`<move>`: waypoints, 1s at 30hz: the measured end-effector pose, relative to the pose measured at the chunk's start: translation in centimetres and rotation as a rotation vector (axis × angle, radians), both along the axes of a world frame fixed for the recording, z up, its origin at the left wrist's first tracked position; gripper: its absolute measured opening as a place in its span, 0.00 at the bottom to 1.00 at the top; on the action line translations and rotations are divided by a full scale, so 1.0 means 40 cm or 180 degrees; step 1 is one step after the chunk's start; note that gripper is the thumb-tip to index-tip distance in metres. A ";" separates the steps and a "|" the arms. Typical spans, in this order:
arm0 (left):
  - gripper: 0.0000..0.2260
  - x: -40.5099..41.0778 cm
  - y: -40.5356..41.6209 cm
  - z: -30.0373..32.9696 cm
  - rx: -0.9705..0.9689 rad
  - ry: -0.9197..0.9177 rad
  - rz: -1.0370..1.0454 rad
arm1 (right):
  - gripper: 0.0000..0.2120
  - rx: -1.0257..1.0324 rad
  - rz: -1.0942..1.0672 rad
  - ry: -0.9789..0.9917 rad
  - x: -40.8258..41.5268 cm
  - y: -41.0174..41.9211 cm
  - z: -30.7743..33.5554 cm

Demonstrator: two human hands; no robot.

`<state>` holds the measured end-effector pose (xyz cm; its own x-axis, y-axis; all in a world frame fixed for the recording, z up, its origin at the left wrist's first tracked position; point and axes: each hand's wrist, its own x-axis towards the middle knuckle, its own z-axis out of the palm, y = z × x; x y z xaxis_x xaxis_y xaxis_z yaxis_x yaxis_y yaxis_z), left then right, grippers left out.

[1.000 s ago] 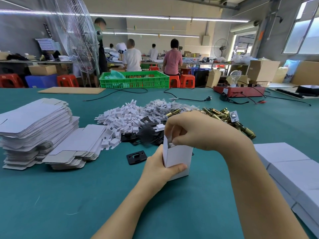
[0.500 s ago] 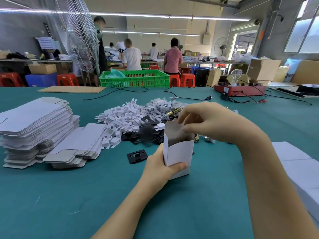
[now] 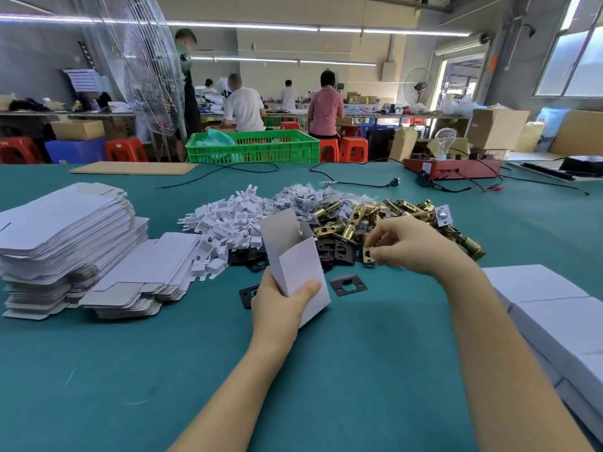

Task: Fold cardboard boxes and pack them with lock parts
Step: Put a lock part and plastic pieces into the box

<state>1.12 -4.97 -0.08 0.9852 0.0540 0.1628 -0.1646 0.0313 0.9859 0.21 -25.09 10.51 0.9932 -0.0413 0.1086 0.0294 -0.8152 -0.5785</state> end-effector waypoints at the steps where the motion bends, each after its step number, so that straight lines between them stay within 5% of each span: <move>1: 0.16 -0.001 -0.001 -0.001 0.0065 -0.0041 -0.0037 | 0.05 0.0029 -0.0014 -0.0006 0.010 0.002 -0.015; 14: 0.18 -0.009 0.005 0.006 0.0573 -0.0214 -0.0509 | 0.13 -0.0061 -0.0239 0.0154 0.085 0.026 -0.197; 23: 0.18 -0.005 0.006 0.007 0.0670 -0.0194 -0.0531 | 0.04 -0.0168 -0.0162 -0.0069 0.089 0.035 -0.225; 26: 0.19 -0.007 0.009 0.007 0.0676 -0.0166 -0.0525 | 0.05 0.0644 -0.0352 -0.0085 0.085 0.033 -0.209; 30: 0.19 -0.005 0.008 0.005 0.0630 -0.0144 -0.0528 | 0.04 0.3896 -0.0844 0.0105 0.074 0.021 -0.166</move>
